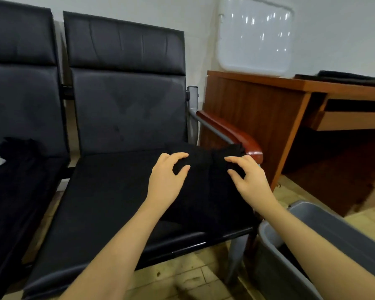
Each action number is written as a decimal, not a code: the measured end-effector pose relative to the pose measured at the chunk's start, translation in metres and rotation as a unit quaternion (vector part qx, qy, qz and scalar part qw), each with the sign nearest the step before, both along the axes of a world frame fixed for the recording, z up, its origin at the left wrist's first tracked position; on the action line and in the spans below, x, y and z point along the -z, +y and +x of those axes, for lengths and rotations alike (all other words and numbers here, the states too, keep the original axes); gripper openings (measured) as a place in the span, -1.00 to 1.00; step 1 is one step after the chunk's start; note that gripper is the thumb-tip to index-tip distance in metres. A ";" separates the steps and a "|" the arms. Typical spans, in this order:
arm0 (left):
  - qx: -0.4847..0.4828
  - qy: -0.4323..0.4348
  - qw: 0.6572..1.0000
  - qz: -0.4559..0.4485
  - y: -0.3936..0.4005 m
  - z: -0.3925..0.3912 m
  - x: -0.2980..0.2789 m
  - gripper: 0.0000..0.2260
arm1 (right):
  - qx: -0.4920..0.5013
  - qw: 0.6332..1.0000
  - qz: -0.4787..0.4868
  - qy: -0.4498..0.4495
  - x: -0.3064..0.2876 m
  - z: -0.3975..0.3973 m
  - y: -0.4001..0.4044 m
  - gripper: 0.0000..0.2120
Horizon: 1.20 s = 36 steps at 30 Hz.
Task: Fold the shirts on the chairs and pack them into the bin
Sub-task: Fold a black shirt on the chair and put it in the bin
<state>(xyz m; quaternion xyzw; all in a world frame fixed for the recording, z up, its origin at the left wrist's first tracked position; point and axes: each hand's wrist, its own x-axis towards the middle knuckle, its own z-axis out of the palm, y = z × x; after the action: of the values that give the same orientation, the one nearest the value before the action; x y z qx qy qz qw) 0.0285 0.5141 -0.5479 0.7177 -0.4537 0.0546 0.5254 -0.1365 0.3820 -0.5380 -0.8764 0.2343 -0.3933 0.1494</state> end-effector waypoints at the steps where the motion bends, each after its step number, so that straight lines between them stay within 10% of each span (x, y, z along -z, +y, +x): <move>1: 0.018 -0.012 1.000 0.000 -0.009 -0.009 -0.003 -0.72 | 0.011 1.000 -0.008 -0.007 -0.003 -0.011 -0.005 -0.71; 14: 0.205 -0.139 0.969 0.022 -0.191 -0.158 0.010 -0.70 | 0.145 0.987 0.050 0.054 0.028 -0.195 -0.122 -0.58; 30: 0.314 -0.149 0.866 0.359 -0.360 -0.265 0.255 -0.67 | 0.266 0.876 0.352 0.195 0.281 -0.306 -0.212 -0.53; 36: 0.292 -0.304 0.792 0.443 -0.392 -0.271 0.307 -0.54 | 0.319 0.817 0.388 0.281 0.345 -0.316 -0.230 -0.44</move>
<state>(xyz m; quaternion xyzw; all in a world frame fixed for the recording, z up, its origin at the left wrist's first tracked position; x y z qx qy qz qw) -0.2428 0.1217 -0.8553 0.6516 -0.7525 -0.0929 -0.0237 -0.4526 0.1521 -0.8833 -0.6944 0.6660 -0.0316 0.2708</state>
